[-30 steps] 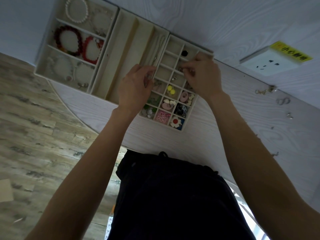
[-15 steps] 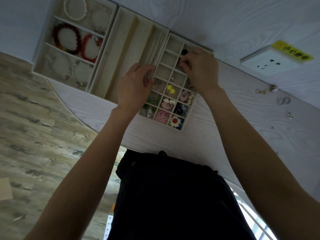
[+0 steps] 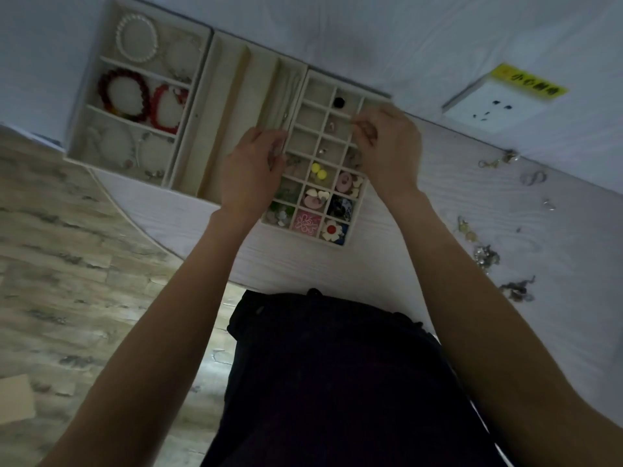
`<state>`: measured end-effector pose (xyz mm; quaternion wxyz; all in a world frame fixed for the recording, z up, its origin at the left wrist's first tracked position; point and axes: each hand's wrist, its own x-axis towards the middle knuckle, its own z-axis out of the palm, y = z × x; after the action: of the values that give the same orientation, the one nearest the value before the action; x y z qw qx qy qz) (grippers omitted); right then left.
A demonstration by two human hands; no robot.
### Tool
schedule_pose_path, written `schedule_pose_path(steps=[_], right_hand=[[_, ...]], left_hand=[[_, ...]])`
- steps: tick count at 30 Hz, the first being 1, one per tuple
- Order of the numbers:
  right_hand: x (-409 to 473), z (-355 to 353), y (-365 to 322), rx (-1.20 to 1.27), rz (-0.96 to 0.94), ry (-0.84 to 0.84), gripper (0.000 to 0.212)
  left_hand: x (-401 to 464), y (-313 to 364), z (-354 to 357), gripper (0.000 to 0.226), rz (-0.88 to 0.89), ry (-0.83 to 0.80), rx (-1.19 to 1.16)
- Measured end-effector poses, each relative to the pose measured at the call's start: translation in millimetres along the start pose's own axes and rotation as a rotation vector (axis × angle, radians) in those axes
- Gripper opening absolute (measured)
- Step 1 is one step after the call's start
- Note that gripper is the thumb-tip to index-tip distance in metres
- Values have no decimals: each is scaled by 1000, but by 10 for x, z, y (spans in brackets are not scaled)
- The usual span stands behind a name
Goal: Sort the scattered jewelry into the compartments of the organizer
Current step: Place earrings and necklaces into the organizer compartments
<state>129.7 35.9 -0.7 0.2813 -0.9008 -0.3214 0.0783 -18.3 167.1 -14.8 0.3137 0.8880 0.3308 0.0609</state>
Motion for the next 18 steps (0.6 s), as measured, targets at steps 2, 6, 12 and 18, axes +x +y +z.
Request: schedule_pose_path(steps=[2,6,12,18], right_hand=[[-275,-217,158,-7,45,74,15],[-938,-497,703,-110,223,79,24],[-1245,-375,943,-58,341,0,29],[-1082,-215,803,-48,306,2,19]], left_hand=[[-14,8,5,31,-5,0,-2],[-30,37,29,30,10,19,19],[-38,52,44,30,-9,26,46],[-32,49,23,31,-13,30,28]])
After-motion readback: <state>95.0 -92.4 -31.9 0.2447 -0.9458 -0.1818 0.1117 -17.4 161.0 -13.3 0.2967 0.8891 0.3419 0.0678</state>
